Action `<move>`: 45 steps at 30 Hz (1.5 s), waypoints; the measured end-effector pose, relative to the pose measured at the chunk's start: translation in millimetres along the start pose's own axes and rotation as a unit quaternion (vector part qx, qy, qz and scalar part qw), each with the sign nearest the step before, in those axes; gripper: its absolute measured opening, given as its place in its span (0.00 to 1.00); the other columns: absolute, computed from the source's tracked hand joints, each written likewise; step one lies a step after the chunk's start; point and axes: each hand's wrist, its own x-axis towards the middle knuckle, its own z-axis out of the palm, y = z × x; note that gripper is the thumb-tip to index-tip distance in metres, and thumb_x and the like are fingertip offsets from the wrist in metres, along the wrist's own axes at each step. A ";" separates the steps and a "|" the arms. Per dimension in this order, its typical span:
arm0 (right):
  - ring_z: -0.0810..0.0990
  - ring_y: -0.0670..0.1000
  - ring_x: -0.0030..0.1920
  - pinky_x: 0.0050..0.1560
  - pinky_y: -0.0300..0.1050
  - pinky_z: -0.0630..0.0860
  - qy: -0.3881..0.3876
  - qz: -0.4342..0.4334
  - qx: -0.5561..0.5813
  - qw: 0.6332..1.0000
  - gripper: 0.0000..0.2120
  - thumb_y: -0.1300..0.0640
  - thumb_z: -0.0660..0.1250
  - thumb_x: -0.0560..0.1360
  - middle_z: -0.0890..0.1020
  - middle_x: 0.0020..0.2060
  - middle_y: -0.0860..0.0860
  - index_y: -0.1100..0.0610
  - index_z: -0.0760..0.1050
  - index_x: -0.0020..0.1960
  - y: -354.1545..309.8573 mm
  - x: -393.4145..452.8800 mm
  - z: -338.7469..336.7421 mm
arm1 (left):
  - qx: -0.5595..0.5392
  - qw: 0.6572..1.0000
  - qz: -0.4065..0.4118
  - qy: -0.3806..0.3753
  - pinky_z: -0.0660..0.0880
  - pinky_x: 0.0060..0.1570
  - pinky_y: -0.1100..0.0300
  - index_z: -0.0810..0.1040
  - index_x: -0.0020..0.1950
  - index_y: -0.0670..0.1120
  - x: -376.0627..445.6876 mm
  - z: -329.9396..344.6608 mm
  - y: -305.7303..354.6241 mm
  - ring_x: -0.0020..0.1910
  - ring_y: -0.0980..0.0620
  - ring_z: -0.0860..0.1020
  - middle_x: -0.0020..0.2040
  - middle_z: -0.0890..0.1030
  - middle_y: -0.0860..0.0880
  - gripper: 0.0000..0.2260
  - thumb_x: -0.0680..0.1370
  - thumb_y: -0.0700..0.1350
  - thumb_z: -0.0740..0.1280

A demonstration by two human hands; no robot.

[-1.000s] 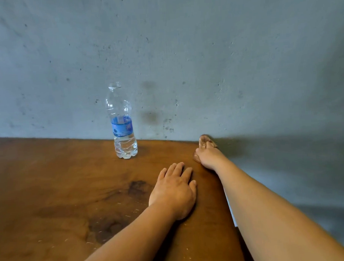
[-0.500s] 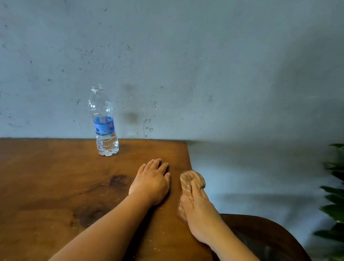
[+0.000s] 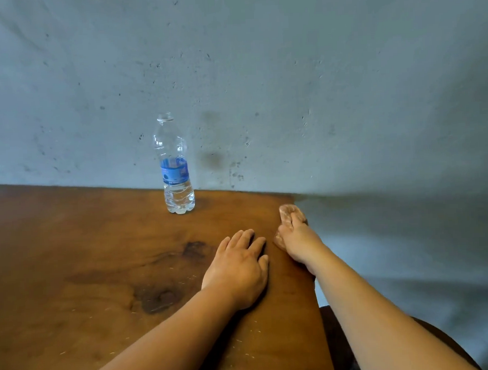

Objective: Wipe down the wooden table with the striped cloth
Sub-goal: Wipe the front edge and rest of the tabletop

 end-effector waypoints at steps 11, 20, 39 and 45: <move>0.63 0.63 0.74 0.72 0.57 0.62 0.010 0.014 0.043 0.999 0.28 0.41 0.48 0.83 0.59 0.78 0.58 0.46 0.48 0.81 0.5 18.9 2.3 | 0.005 1.000 0.001 -0.007 0.46 0.76 0.51 0.53 0.78 0.54 4.0 2.4 -2.4 0.78 0.51 0.49 0.79 0.52 0.51 0.24 0.82 0.57 0.46; 0.59 0.52 0.77 0.76 0.53 0.60 -0.008 -0.021 0.042 0.999 0.27 0.42 0.47 0.83 0.52 0.80 0.44 0.38 0.41 0.79 44.2 -122.4 23.8 | 0.007 1.000 0.015 -0.013 0.46 0.76 0.51 0.53 0.79 0.51 -0.7 2.0 -2.6 0.78 0.50 0.48 0.80 0.51 0.48 0.25 0.83 0.56 0.46; 0.62 0.60 0.75 0.72 0.49 0.60 0.009 0.035 -0.025 0.999 0.30 0.48 0.52 0.84 0.55 0.80 0.54 0.49 0.43 0.81 -0.5 -113.3 4.7 | 0.022 0.995 0.094 -0.014 0.49 0.76 0.52 0.53 0.79 0.51 -71.8 -2.0 -5.9 0.78 0.51 0.50 0.79 0.53 0.50 0.30 0.80 0.63 0.45; 0.60 0.60 0.76 0.73 0.48 0.58 0.017 0.033 -0.075 0.997 0.27 0.52 0.48 0.86 0.51 0.80 0.55 0.54 0.41 0.81 -2.7 -146.2 6.9 | 0.024 0.995 0.092 -0.010 0.50 0.76 0.51 0.55 0.79 0.50 -70.4 -0.9 -6.6 0.78 0.50 0.52 0.79 0.54 0.50 0.29 0.81 0.63 0.46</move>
